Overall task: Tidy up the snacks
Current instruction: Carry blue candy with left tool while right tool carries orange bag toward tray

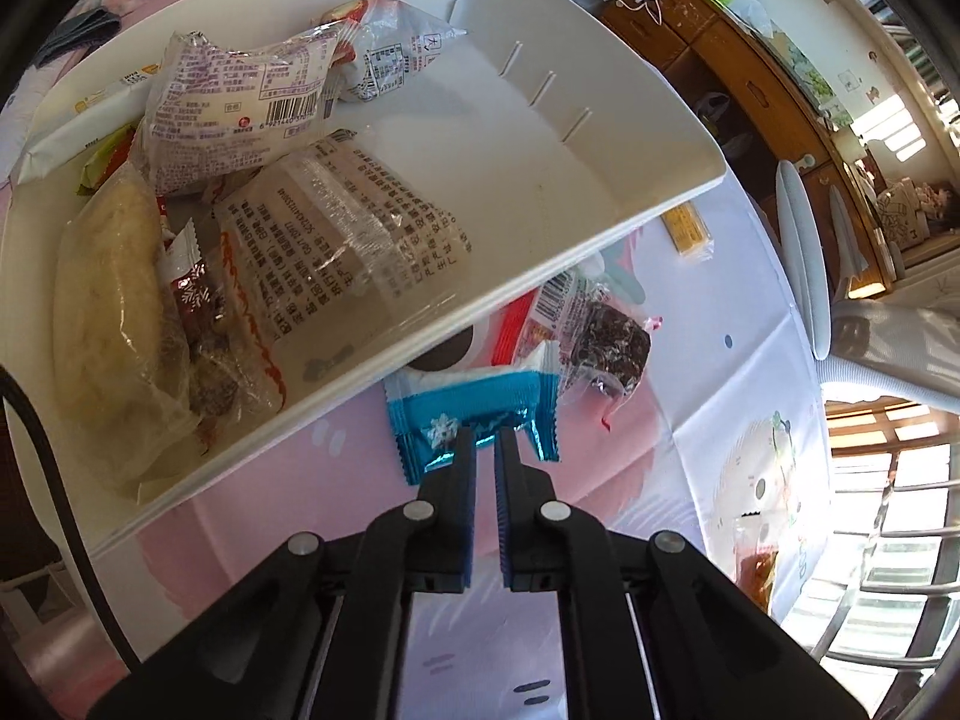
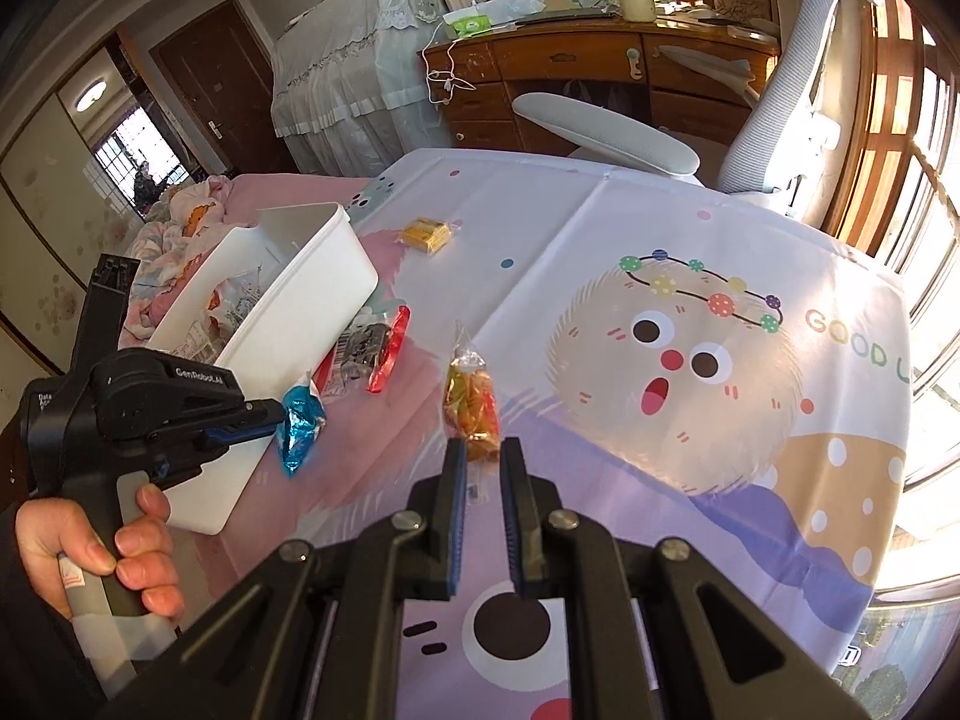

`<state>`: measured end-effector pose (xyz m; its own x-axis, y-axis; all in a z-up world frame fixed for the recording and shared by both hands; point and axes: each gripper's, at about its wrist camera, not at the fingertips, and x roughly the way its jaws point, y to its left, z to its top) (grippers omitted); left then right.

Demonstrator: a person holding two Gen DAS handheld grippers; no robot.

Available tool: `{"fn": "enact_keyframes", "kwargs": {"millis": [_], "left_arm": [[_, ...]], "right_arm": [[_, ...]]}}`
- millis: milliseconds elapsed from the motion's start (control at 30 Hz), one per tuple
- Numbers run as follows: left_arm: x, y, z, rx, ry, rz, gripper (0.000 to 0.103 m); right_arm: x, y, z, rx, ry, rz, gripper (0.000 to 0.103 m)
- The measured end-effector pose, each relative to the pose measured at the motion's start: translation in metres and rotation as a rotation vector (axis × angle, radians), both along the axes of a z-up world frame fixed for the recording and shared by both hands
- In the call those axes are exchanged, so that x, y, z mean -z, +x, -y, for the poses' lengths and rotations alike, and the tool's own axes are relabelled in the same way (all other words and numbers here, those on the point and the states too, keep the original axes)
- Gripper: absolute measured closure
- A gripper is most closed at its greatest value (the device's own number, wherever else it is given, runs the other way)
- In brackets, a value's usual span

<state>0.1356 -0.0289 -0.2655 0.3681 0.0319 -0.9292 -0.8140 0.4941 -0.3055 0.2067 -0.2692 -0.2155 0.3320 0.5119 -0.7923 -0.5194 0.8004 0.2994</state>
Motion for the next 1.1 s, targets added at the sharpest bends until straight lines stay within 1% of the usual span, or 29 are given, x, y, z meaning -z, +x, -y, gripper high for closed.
{"fn": "enact_keyframes", "kwargs": {"millis": [100, 167, 233, 300, 433, 467, 533, 567, 600, 667, 700, 767, 800, 867, 900, 1000, 1100], "left_arm": [[-0.006, -0.01, 0.008, 0.069, -0.017, -0.005, 0.1], [-0.01, -0.011, 0.015, 0.157, -0.017, -0.014, 0.1], [-0.014, -0.011, 0.024, 0.248, 0.013, -0.044, 0.1], [-0.019, -0.01, 0.031, 0.324, 0.067, -0.066, 0.096], [-0.024, -0.004, 0.042, 0.438, 0.163, -0.095, 0.081], [-0.025, -0.002, 0.045, 0.463, 0.197, -0.103, 0.079], [-0.027, -0.001, 0.052, 0.519, 0.272, -0.125, 0.07], [-0.026, -0.001, 0.056, 0.543, 0.309, -0.14, 0.069], [-0.025, 0.002, 0.06, 0.564, 0.346, -0.156, 0.067], [-0.022, 0.005, 0.068, 0.601, 0.408, -0.187, 0.059], [-0.021, 0.006, 0.072, 0.62, 0.446, -0.207, 0.054], [-0.019, 0.009, 0.081, 0.656, 0.537, -0.243, 0.049], [-0.019, 0.012, 0.085, 0.67, 0.584, -0.26, 0.044], [-0.018, 0.017, 0.091, 0.68, 0.672, -0.296, 0.037], [-0.018, 0.02, 0.093, 0.685, 0.703, -0.312, 0.032], [-0.013, 0.033, 0.096, 0.711, 0.752, -0.355, 0.031], [-0.006, 0.045, 0.092, 0.729, 0.753, -0.383, 0.031]], "right_arm": [[-0.001, -0.006, 0.001, 0.011, 0.009, 0.0, 0.092], [-0.003, -0.009, 0.0, 0.016, 0.015, 0.001, 0.092], [-0.005, -0.012, -0.001, 0.022, 0.024, 0.007, 0.092], [-0.007, -0.015, -0.001, 0.029, 0.038, 0.015, 0.092], [-0.009, -0.018, -0.001, 0.05, 0.056, 0.018, 0.092], [-0.009, -0.019, 0.0, 0.055, 0.06, 0.018, 0.092], [-0.008, -0.02, 0.002, 0.064, 0.071, 0.015, 0.092], [-0.006, -0.02, 0.004, 0.069, 0.074, 0.011, 0.092], [-0.004, -0.019, 0.005, 0.075, 0.075, 0.007, 0.092], [0.001, -0.018, 0.007, 0.088, 0.077, -0.002, 0.092], [0.003, -0.017, 0.008, 0.094, 0.076, -0.008, 0.092], [0.009, -0.015, 0.011, 0.109, 0.068, -0.018, 0.092], [0.012, -0.014, 0.012, 0.116, 0.061, -0.024, 0.092], [0.016, -0.012, 0.015, 0.129, 0.052, -0.037, 0.092], [0.018, -0.011, 0.016, 0.135, 0.048, -0.043, 0.092], [0.022, -0.008, 0.023, 0.153, 0.04, -0.059, 0.092], [0.026, -0.002, 0.028, 0.173, 0.033, -0.077, 0.092]]}}
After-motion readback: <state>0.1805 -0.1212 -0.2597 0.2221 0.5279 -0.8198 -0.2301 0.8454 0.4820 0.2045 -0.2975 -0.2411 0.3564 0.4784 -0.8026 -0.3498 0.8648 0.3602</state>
